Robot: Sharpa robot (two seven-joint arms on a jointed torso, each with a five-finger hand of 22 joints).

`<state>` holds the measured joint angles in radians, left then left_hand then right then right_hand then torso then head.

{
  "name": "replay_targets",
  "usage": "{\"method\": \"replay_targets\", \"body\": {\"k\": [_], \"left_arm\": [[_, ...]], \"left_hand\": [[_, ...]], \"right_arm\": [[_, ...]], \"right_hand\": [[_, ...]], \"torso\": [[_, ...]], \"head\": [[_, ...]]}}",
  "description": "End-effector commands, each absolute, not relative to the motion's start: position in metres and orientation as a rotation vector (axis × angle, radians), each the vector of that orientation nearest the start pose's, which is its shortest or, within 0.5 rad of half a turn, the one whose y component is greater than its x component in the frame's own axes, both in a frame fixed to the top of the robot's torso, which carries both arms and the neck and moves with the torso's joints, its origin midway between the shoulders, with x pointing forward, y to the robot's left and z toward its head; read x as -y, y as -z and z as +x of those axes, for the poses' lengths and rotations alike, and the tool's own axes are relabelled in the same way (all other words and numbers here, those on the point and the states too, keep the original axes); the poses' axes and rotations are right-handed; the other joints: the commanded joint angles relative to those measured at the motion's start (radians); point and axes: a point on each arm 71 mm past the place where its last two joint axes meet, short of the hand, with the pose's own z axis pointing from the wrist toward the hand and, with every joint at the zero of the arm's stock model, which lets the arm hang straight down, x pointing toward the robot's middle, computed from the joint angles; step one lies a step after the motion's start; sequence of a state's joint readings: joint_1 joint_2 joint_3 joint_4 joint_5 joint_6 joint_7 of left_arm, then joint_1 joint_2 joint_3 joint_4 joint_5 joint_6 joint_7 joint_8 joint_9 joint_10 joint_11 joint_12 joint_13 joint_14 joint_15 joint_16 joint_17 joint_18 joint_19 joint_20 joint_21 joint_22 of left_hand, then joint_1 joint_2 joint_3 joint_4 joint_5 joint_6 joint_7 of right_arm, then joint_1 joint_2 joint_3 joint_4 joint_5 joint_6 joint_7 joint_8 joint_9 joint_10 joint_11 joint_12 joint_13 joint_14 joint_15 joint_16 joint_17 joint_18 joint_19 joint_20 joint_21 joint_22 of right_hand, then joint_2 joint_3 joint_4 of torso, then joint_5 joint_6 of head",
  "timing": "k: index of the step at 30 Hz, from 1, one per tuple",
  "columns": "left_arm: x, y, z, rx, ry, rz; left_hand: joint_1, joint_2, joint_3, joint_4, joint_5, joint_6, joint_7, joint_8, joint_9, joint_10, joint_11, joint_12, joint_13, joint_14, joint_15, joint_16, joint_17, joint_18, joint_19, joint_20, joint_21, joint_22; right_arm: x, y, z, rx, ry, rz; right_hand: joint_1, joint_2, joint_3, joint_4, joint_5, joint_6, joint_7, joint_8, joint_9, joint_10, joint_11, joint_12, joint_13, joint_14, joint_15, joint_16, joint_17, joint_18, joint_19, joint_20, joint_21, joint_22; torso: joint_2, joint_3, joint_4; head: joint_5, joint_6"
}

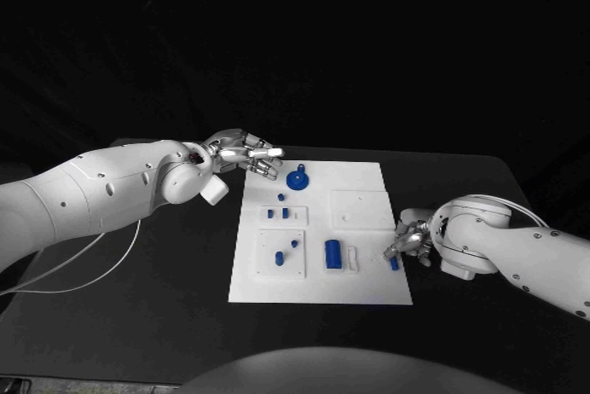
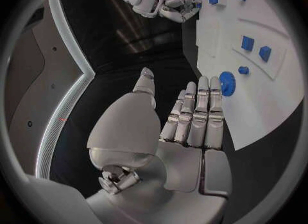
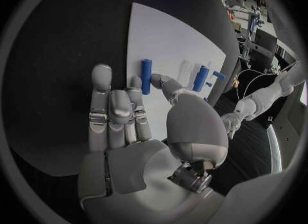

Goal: Assemble the parts on the task board

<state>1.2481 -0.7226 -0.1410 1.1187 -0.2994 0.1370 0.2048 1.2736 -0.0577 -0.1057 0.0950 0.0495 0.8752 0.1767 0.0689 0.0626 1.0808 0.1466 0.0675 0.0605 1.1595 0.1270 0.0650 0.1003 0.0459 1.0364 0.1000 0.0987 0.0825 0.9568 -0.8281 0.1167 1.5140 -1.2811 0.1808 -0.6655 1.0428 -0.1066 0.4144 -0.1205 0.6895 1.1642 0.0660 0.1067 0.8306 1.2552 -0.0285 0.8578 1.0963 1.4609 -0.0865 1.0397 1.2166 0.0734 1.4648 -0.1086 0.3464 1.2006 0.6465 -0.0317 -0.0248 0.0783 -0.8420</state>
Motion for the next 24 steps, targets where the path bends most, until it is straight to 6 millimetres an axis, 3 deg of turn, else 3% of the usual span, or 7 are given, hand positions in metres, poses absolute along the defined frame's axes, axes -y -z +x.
{"method": "replay_targets", "body": {"k": [1, 11, 17, 24], "left_arm": [[-0.248, 0.221, 0.538, -1.903, 1.384, -0.805], [-0.248, 0.221, 0.538, -1.908, 1.385, -0.805], [-0.248, 0.222, 0.537, -1.911, 1.382, -0.805], [-0.248, 0.222, 0.537, -1.914, 1.384, -0.803]], "left_hand": [[-0.003, 0.007, 0.004, 0.001, -0.001, -0.006, -0.002, -0.004, -0.001, -0.004, 0.001, -0.002, 0.001, -0.007, -0.002, -0.002, 0.001, 0.003, 0.001, 0.007, -0.003, -0.002], [-0.003, 0.007, 0.004, 0.001, -0.001, -0.006, -0.002, -0.004, -0.001, -0.004, 0.001, -0.002, 0.001, -0.007, -0.002, -0.002, 0.001, 0.003, 0.001, 0.007, -0.003, -0.002], [-0.003, 0.007, 0.004, 0.001, -0.001, -0.006, -0.002, -0.004, -0.001, -0.004, 0.001, -0.002, 0.001, -0.007, -0.002, -0.002, 0.001, 0.003, 0.001, 0.007, -0.003, -0.002], [-0.003, 0.007, 0.004, 0.001, -0.001, -0.006, -0.002, -0.004, -0.001, -0.004, 0.001, -0.002, 0.001, -0.007, -0.002, -0.002, 0.001, 0.003, 0.001, 0.007, -0.003, -0.002]], "right_arm": [[0.228, 0.307, 0.437, -2.430, -0.168, 0.244], [0.223, 0.304, 0.435, -2.407, -0.266, 0.396], [0.212, 0.298, 0.429, -2.420, -0.385, 0.469], [0.198, 0.287, 0.427, -2.432, -0.488, 0.511]], "right_hand": [[-0.006, 0.004, 0.294, -0.160, 0.006, 0.005, 0.003, -0.043, -0.541, 0.001, -0.007, -0.004, -0.002, 0.000, -0.005, -0.003, 0.001, 0.013, 0.014, -0.006, 0.002, 0.003], [-0.001, -0.002, 0.271, -0.162, 0.015, 0.004, 0.002, -0.043, -0.534, 0.005, -0.009, -0.007, -0.003, 0.000, -0.009, -0.010, 0.000, 0.013, 0.021, -0.010, -0.015, 0.004], [0.030, -0.019, 0.262, -0.162, 0.011, 0.002, 0.004, -0.043, -0.534, 0.004, -0.008, -0.014, -0.007, -0.001, -0.009, -0.018, -0.002, 0.016, 0.020, -0.010, -0.027, 0.014], [0.033, -0.016, 0.240, -0.162, 0.018, 0.006, 0.003, -0.043, -0.533, 0.005, -0.008, -0.015, -0.007, 0.000, -0.009, -0.019, 0.000, 0.015, 0.022, -0.010, -0.035, 0.019]], "torso": [[0.000, -0.0005, -0.0011], [0.001, 0.0016, -0.0001], [0.001, 0.0008, -0.0009], [0.001, 0.0006, -0.0005]], "head": [[0.000, 0.000], [0.003, -0.001], [0.005, -0.002], [0.006, -0.002]]}}
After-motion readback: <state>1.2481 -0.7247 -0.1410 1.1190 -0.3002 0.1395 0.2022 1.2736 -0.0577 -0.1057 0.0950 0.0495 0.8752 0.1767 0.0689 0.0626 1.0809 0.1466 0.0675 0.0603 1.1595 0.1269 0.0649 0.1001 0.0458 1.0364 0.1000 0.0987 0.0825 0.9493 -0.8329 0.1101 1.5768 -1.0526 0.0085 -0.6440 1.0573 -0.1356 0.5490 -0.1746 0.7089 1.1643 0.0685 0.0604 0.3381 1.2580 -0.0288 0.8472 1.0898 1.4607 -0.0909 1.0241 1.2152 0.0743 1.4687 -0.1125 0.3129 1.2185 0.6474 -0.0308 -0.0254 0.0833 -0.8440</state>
